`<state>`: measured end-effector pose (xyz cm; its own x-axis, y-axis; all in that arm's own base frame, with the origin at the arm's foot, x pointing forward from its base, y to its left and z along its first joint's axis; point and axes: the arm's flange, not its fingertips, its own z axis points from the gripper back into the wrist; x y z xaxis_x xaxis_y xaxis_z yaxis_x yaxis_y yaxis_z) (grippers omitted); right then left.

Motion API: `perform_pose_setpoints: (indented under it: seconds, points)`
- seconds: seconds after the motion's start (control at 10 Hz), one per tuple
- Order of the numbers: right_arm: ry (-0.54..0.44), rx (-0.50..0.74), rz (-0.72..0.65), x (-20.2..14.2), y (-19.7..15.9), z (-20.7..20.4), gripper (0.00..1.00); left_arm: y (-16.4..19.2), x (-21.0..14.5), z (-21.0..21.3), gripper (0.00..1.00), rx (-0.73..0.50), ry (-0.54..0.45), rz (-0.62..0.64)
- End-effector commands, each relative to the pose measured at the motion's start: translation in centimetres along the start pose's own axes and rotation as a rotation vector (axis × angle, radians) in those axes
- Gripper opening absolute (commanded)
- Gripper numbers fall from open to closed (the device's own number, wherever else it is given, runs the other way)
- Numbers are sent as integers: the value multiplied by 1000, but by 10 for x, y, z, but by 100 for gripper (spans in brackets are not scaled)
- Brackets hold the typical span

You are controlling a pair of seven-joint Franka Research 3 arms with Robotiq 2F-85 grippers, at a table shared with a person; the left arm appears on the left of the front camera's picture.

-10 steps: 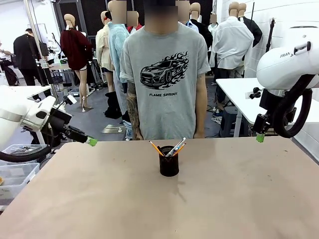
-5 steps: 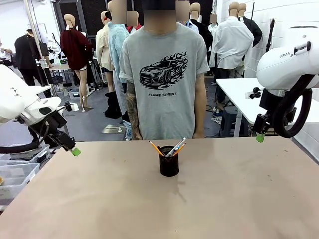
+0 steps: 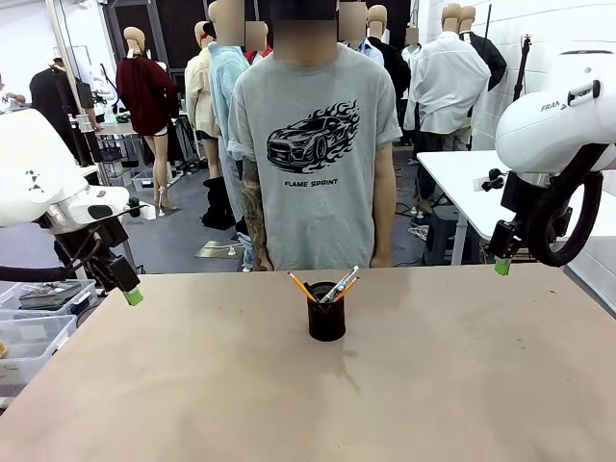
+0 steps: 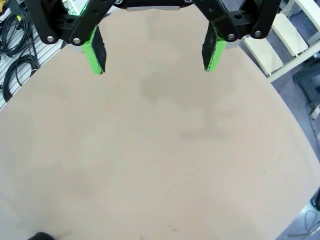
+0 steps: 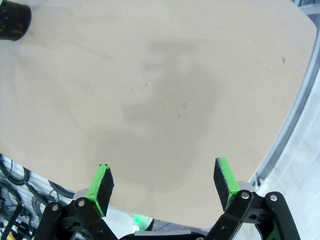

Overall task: Place the pens into the pen holder.
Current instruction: Pick up a writing instrument from the table and place it into the Pen holder.

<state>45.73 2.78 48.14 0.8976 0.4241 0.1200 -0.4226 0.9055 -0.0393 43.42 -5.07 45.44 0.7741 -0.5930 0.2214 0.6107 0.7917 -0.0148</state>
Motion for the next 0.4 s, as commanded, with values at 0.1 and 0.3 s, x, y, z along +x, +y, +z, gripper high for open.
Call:
perform_pose_setpoints:
  seconds: [0.1, 0.3]
  points:
    - [8, 1, 2, 1, 0, 1, 100, 4, 0, 0, 100, -8, -4, 0]
    - [8, 1, 2, 1, 0, 1, 100, 4, 0, 0, 100, -8, -4, 0]
